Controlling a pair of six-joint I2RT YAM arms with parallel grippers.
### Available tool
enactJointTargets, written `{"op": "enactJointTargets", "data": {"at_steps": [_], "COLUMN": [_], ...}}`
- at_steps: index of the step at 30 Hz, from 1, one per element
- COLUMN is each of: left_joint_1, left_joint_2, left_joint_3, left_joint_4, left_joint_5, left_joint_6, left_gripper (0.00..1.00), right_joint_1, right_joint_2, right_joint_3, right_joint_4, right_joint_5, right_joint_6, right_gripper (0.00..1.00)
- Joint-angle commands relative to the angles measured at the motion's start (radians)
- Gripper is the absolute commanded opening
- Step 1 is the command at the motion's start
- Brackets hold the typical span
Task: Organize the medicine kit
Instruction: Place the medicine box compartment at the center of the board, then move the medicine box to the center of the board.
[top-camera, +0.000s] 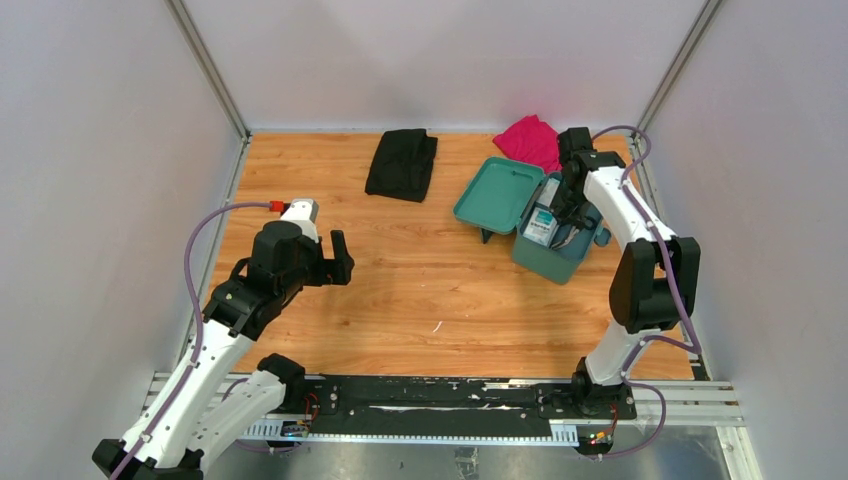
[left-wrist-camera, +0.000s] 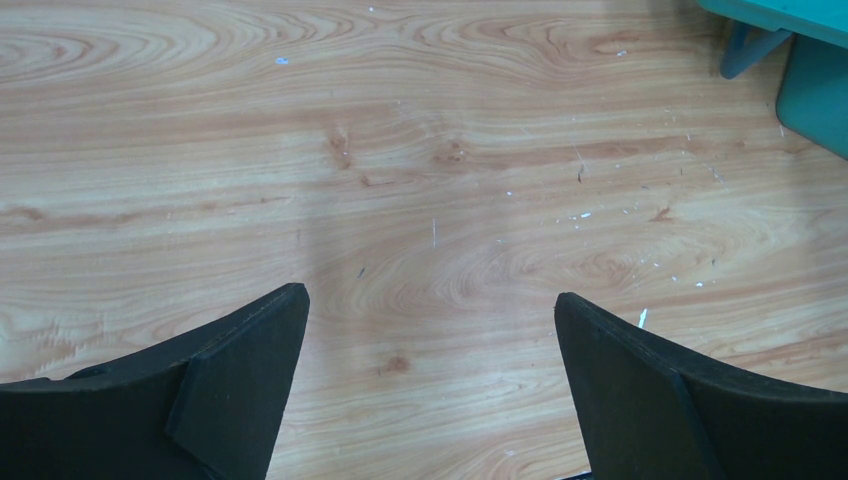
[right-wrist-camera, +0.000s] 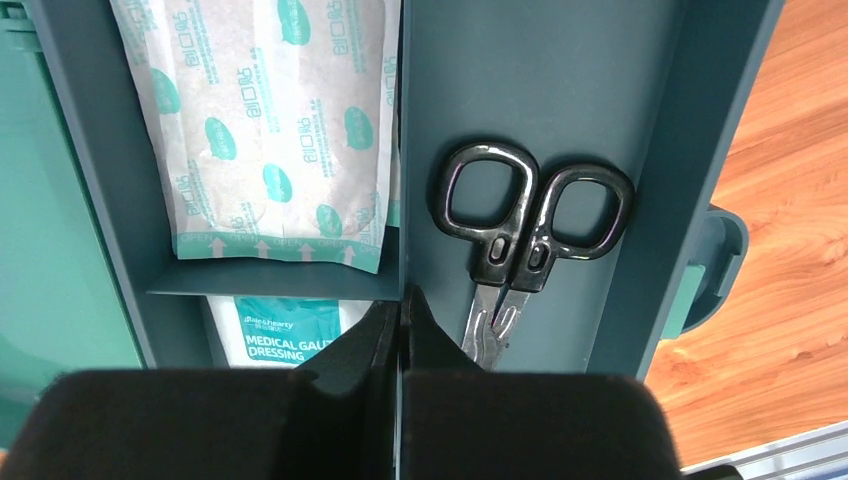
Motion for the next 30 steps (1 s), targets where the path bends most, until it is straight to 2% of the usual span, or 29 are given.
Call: {"op": "enactJointTargets", "data": {"at_steps": [1, 6, 14, 20, 25, 30], "left_joint_1": [-0.008, -0.008, -0.008, -0.008, -0.008, -0.008], "left_joint_2": [0.002, 0.003, -0.021, -0.068, -0.137, -0.157], "left_joint_3": [0.013, 0.016, 0.029, -0.036, -0.151, -0.223], "left_joint_4": [-0.010, -0.012, -0.013, 0.040, 0.114, 0.181], "left_joint_5": [-0.016, -0.022, -0.001, 0.082, 0.105, 0.118], "left_joint_6": [0.002, 0.002, -0.010, -0.197, -0.327, -0.397], "left_gripper": [1.00, 1.00, 1.00, 1.00, 1.00, 1.00], "right_joint_1": [0.019, 0.101, 0.339, 0.503, 0.609, 0.674], "right_joint_2": [0.059, 0.027, 0.013, 0.031, 0.045, 0.037], "right_joint_3": [-0.052, -0.081, -0.117, -0.114, -0.064, -0.002], "right_joint_4": [-0.040, -0.036, -0.018, -0.010, -0.023, -0.068], "right_joint_5": [-0.081, -0.104, -0.129, -0.136, -0.106, -0.083], "right_joint_6": [-0.060, -0.067, 0.007, 0.078, 0.097, 0.097], "right_gripper": [0.00, 0.00, 0.00, 0.00, 0.10, 0.26]}}
